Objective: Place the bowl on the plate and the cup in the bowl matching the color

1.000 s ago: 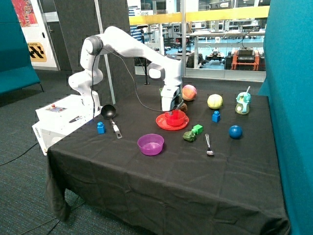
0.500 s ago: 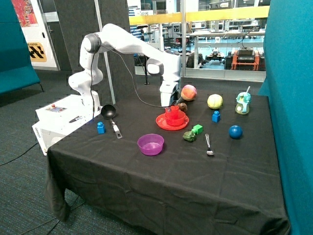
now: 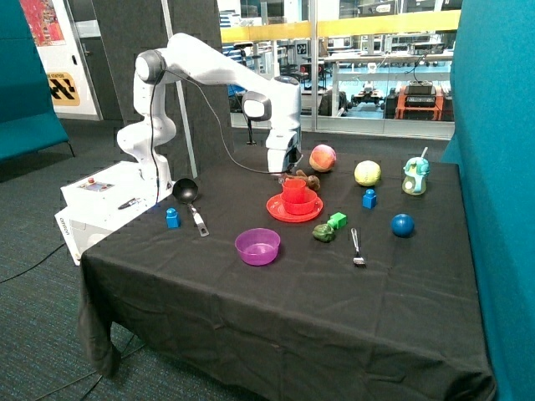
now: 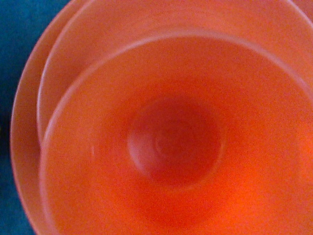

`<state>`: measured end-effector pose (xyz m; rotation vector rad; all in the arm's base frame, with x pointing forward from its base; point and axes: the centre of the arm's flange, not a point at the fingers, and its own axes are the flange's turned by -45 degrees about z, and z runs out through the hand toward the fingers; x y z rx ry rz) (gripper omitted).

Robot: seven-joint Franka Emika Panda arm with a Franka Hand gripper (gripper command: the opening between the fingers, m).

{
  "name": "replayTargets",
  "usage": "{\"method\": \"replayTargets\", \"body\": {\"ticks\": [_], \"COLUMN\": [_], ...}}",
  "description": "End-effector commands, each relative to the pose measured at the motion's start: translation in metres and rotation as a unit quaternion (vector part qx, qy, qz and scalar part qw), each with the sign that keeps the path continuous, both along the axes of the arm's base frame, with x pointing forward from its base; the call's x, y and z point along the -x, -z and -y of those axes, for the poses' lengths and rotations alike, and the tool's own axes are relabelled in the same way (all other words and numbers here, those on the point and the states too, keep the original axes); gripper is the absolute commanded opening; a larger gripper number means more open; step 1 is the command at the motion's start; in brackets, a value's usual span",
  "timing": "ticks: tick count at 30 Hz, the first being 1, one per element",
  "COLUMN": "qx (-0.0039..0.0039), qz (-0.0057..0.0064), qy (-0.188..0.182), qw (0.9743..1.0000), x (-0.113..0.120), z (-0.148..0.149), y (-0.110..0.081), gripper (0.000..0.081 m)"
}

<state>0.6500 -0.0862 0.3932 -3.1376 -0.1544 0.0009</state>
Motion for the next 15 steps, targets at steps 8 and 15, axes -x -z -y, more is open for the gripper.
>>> {"method": "replayTargets", "body": {"ticks": [8, 15], "qx": [0.00007, 0.00007], "qz": [0.0003, 0.0003], "qy": [-0.013, -0.017], "qw": [0.9999, 0.9999], "x": [0.0159, 0.0191], "z": [0.0012, -0.0053], "y": [-0.0023, -0.0014], "gripper": [0.0515, 0.0508]}}
